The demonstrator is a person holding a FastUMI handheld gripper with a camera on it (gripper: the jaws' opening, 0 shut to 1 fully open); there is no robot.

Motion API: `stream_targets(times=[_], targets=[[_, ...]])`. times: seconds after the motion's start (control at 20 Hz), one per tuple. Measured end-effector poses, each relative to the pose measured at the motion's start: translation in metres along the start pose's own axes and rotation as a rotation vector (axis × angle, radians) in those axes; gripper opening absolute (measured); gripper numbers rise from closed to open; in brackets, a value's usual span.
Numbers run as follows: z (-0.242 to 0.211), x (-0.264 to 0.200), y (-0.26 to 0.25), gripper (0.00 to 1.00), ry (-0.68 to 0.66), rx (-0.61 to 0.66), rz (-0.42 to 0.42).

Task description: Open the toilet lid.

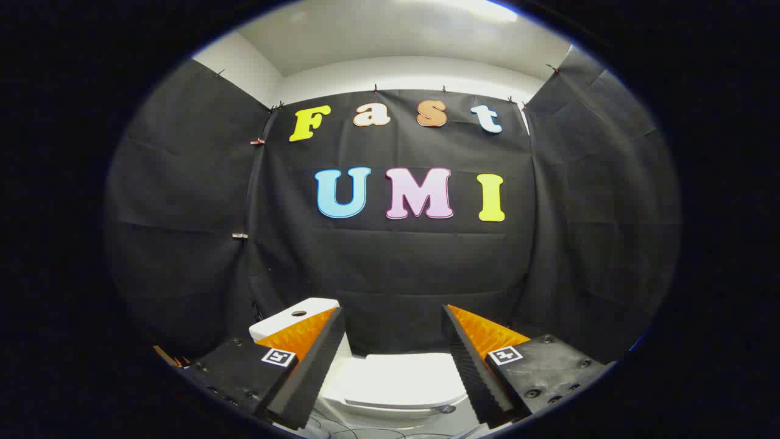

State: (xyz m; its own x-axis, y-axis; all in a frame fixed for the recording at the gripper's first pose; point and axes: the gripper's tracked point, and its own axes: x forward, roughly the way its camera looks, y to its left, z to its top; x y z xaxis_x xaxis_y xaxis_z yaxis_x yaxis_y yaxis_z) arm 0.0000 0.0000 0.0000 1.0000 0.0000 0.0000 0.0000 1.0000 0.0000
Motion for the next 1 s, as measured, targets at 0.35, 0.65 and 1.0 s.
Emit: stream_targets(times=[0.35,0.65,1.0], targets=[[0.002,-0.003,0.0,0.99,-0.01,-0.023,-0.009],[0.002,-0.004,-0.001,0.98,-0.009,-0.017,-0.01],[-0.005,0.0,-0.01,0.99,0.006,0.021,-0.03]])
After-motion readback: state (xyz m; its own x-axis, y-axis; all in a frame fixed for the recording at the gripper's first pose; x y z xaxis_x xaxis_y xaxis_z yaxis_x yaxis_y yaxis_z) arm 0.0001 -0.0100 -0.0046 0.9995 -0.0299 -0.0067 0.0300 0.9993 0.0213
